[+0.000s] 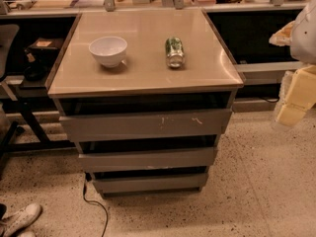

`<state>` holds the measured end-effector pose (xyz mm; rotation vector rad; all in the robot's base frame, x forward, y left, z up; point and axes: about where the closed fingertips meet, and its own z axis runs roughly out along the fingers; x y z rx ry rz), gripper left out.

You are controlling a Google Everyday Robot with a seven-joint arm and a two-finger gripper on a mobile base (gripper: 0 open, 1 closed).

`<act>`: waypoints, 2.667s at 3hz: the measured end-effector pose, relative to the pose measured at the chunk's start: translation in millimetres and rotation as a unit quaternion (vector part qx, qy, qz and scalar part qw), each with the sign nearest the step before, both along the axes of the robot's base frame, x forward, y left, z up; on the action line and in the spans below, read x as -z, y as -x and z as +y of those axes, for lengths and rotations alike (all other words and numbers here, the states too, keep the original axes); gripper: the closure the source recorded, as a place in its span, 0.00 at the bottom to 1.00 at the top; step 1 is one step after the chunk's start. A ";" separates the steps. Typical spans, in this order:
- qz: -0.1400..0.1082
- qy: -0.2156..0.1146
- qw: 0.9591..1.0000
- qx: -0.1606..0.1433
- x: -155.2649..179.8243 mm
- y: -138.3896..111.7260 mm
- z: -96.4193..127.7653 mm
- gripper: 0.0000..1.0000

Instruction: Open top drawer

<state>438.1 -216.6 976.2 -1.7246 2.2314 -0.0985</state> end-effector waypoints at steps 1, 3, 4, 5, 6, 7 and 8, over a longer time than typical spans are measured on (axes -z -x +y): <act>-0.002 -0.004 1.000 -0.004 2.4 1.7 3.0 0.00; 0.032 -0.025 0.999 -0.014 86.5 6.6 57.3 0.00; 0.049 -0.029 0.998 -0.030 134.1 -3.8 85.7 0.00; 0.049 -0.029 0.998 -0.030 134.2 -3.8 85.7 0.00; 0.039 -0.037 0.998 -0.023 144.3 -8.1 89.8 0.00; 0.034 -0.050 0.998 -0.009 180.2 -32.4 102.6 0.00; 0.032 -0.056 0.998 -0.001 209.9 -61.4 112.8 0.00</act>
Offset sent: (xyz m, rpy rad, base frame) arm -0.0255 0.0544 -0.1200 0.0368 0.1326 0.0108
